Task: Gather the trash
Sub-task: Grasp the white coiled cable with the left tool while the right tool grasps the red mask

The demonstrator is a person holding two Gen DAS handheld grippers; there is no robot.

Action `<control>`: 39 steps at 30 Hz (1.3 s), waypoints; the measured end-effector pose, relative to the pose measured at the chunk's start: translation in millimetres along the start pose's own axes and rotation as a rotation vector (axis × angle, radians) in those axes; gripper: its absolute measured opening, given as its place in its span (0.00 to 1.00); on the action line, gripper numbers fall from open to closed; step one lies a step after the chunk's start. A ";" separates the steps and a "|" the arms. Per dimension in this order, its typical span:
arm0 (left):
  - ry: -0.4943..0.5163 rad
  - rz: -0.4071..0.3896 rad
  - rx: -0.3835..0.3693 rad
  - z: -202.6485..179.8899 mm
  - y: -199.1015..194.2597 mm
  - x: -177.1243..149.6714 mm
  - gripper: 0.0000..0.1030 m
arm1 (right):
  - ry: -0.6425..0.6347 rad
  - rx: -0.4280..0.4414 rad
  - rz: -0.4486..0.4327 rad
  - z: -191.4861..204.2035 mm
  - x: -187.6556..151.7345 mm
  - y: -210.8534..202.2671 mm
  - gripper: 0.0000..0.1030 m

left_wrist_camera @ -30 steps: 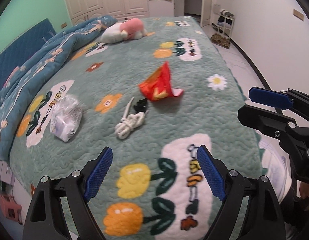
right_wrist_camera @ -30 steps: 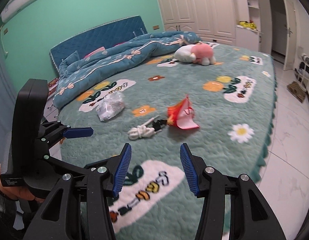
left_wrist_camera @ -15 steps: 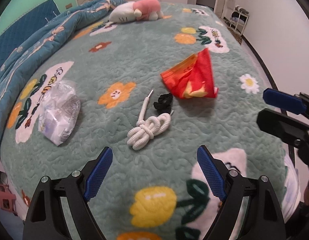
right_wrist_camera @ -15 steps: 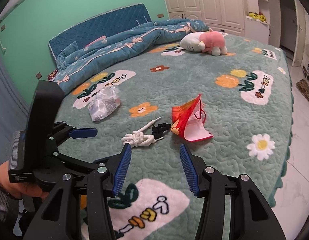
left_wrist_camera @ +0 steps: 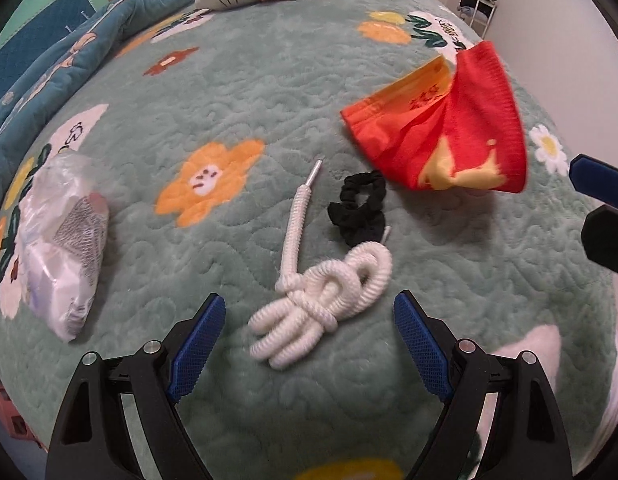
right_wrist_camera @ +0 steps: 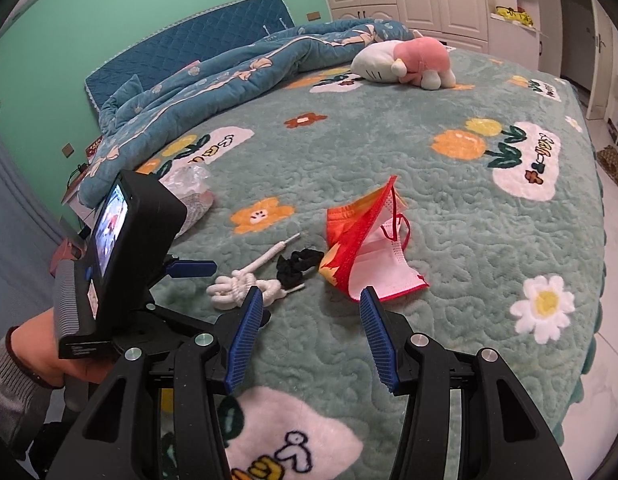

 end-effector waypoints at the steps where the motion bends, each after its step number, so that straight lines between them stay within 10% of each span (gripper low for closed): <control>1: 0.000 0.007 -0.007 0.6 2.3 -0.5 0.75 | 0.003 -0.001 0.003 -1.8 0.5 3.3 0.50; 12: -0.016 0.013 -0.026 3.3 -1.2 -9.6 0.28 | 0.004 -0.006 0.014 -5.0 2.6 16.3 0.50; 25: -0.010 0.018 -0.042 1.6 3.1 -8.7 0.26 | -0.019 -0.044 0.040 -14.8 10.7 55.9 0.49; 28: -0.012 0.016 -0.048 3.4 5.1 -7.1 0.26 | -0.056 -0.057 0.054 -13.4 9.6 66.4 0.04; 39: -0.033 -0.025 -0.036 0.2 -17.8 -12.2 0.23 | -0.066 -0.044 -0.012 -9.2 4.4 29.4 0.01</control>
Point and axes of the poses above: each gripper's, at about its wrist camera, not at the fingertips, and y roughly the way its jaws point, z to its left, x to its top, the point moved 4 cm from there along y, roughly the way its jaws point, and after that the axes turned 8 degrees about -x, right-handed, at the moved point
